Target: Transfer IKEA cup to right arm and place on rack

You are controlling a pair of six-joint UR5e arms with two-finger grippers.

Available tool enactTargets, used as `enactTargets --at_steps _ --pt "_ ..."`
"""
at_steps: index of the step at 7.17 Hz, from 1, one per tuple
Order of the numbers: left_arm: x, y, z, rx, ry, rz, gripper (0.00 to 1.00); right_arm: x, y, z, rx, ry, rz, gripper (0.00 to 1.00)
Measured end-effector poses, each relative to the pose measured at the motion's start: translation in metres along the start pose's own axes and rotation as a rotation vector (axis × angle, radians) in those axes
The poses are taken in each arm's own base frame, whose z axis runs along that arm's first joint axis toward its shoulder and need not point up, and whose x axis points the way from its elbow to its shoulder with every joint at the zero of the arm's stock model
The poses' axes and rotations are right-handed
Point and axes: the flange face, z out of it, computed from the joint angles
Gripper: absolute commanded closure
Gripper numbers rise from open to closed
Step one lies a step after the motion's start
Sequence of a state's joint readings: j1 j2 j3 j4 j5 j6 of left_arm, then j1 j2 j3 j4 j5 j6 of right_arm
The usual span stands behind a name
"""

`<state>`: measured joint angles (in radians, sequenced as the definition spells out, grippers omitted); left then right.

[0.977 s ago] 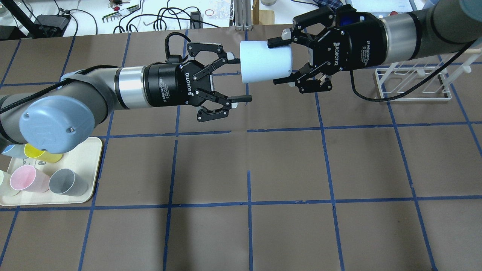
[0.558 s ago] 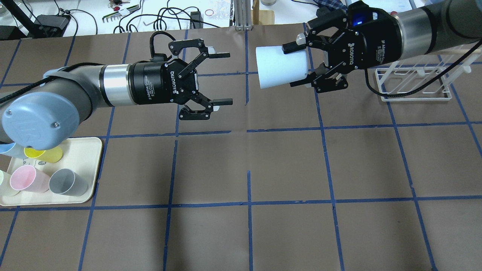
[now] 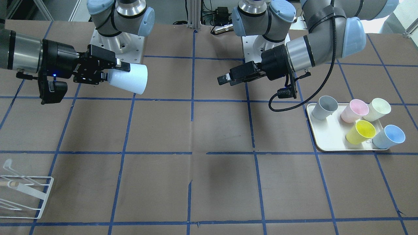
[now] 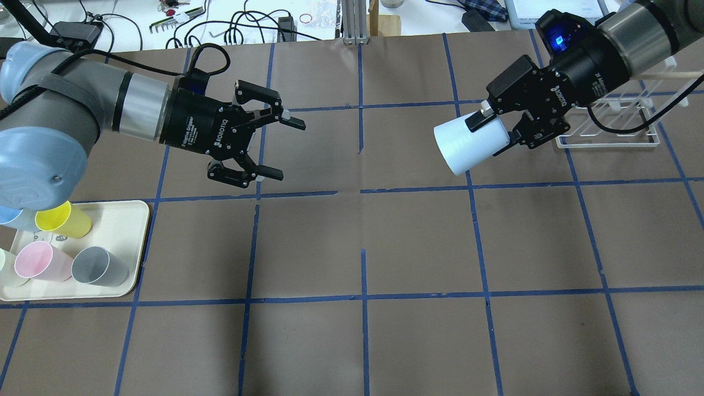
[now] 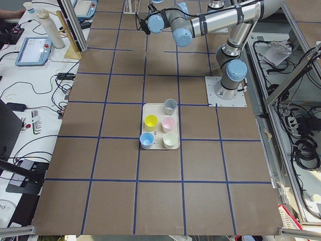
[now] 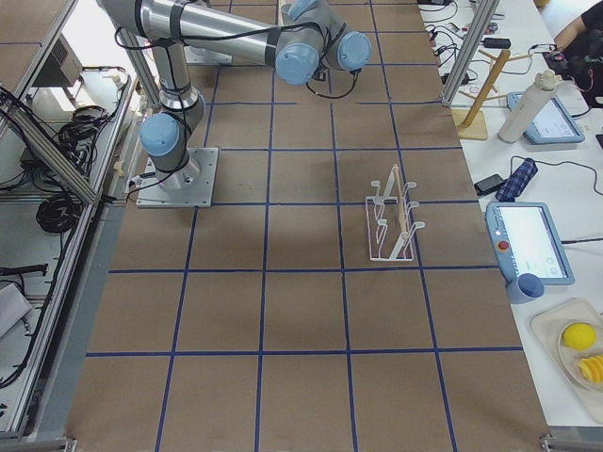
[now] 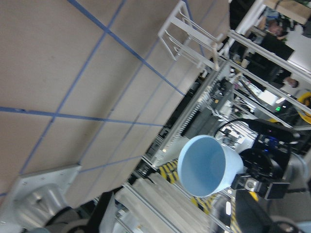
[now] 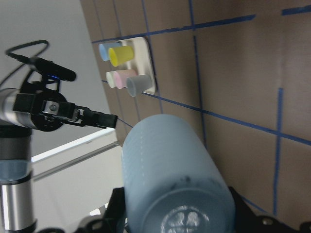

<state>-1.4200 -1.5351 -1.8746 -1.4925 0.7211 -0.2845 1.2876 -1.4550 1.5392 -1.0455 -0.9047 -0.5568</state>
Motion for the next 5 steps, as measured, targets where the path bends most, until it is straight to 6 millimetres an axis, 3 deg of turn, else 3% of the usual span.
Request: enactTargets --at_steps 3,5 --pt "-0.010 -0.004 -0.035 0.246 -0.418 0.250 0.00 0.036 -0.029 -0.057 0.052 0.475 -0.068 0.73" --pt "-0.003 0.016 -0.069 0.314 -0.688 0.375 0.00 0.060 -0.055 -0.084 0.120 0.740 -0.098 0.74"
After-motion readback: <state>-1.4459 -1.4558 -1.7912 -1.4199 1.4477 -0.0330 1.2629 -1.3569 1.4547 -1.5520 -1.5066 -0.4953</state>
